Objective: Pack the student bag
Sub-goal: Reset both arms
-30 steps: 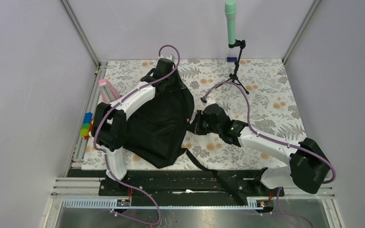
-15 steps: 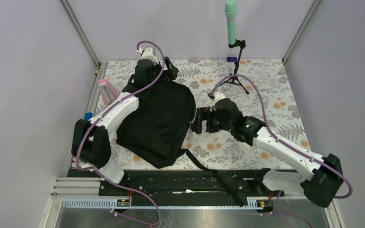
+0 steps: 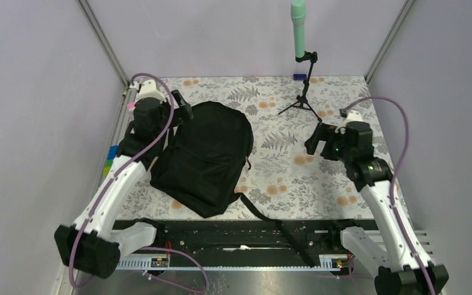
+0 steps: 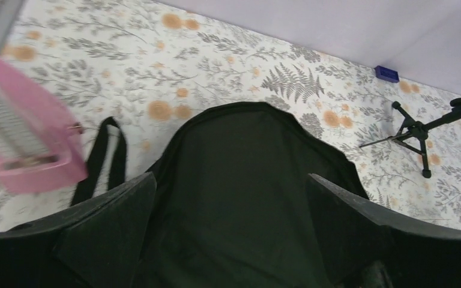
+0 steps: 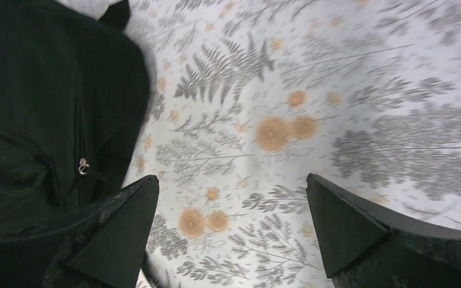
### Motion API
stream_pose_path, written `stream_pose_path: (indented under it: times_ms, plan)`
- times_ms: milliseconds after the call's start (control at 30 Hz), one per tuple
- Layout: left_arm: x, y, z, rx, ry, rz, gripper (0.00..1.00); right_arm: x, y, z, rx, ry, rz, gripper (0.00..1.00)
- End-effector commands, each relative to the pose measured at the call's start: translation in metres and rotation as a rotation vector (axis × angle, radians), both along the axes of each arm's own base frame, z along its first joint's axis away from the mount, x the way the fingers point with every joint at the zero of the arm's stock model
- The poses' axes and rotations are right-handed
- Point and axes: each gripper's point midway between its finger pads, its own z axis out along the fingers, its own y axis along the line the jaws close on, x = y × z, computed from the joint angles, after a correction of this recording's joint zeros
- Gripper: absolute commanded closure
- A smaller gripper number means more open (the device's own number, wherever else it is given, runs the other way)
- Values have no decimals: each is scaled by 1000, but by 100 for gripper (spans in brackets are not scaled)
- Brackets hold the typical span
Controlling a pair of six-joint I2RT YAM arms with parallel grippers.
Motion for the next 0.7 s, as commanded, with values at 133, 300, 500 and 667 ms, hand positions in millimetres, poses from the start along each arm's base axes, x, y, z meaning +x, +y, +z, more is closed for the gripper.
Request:
stream_pose_path:
  times_ms: [133,300,500,667]
  plan:
    - [-89,71,66,199,-146,161,1,-26,-64,72,-207,-322,-137,0]
    - [-128,89,77,223,-242,183,1,-36,-79,99,-255,-548,-199,0]
    - [-146,101,54,215,-263,229,1,-39,-83,91,-251,-573,-228,0]
    - [-152,101,53,222,-296,216,1,-40,-84,92,-257,-569,-230,0]
